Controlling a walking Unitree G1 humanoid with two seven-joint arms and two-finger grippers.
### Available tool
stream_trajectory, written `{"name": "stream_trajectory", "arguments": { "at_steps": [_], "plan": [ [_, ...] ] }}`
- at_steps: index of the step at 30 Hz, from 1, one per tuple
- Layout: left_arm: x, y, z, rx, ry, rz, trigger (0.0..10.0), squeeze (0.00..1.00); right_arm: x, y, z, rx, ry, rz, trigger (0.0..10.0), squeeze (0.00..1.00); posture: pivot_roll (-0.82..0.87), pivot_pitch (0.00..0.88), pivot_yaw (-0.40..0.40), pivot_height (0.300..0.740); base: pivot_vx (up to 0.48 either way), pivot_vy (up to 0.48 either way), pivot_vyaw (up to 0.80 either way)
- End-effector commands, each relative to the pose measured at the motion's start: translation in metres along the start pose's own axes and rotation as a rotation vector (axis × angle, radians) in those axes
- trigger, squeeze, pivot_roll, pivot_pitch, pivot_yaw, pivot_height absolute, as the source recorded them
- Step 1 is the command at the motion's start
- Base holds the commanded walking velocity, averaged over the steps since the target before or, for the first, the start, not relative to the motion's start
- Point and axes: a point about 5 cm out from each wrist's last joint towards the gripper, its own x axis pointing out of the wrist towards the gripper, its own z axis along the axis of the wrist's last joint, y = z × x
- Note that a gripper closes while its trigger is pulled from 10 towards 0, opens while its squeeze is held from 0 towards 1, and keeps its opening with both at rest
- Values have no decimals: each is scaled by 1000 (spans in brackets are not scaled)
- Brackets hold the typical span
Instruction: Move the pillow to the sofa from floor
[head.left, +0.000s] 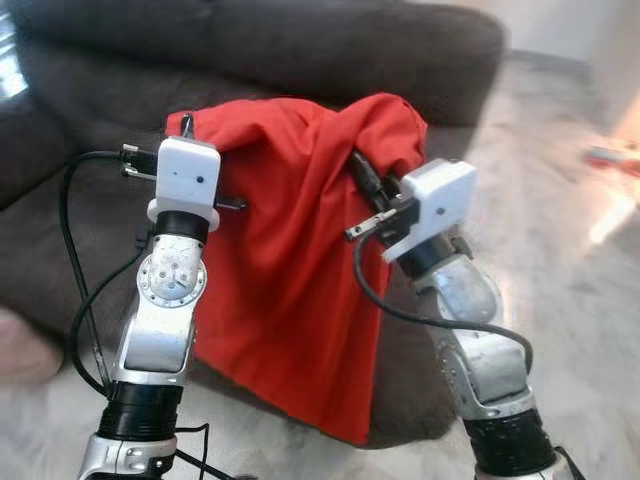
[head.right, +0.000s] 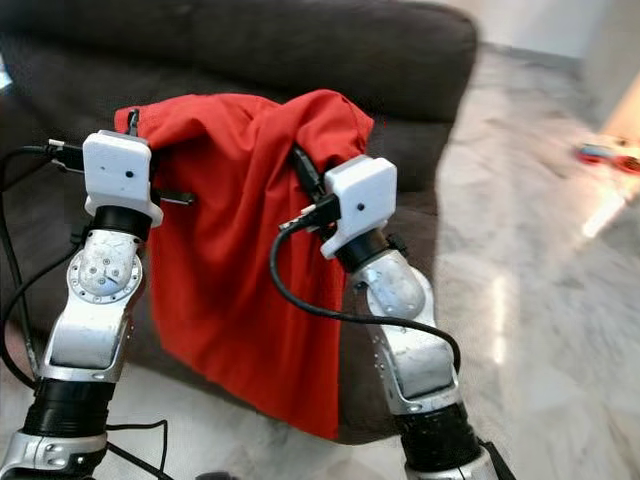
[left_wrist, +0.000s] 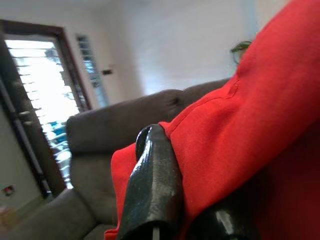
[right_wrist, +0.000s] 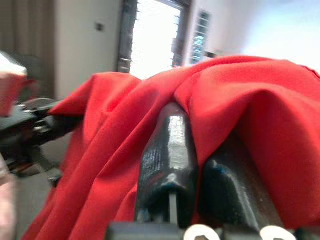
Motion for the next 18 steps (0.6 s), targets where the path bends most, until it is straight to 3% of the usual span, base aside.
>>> {"name": "stream_trajectory", "arguments": {
  "at_steps": [1,10,13,18],
  "plan": [
    [6,-12,34,-32,-158,-42,10000,0,2,-1,16,-10,-80,7,10000,0,139,29,-54,740,251,0,0],
    [6,-15,31,-35,-139,-77,10000,0,2,-8,10,-27,-45,-44,10000,0,144,31,-54,740,251,0,0],
    [5,-21,29,-66,-126,-129,10000,0,3,-16,7,-28,-31,-106,10000,0,146,32,-54,740,0,0,0],
    [5,-20,31,-61,-133,-129,10000,0,4,-12,11,-20,-45,-67,10000,0,146,33,-54,740,0,0,0]
  ]
}}
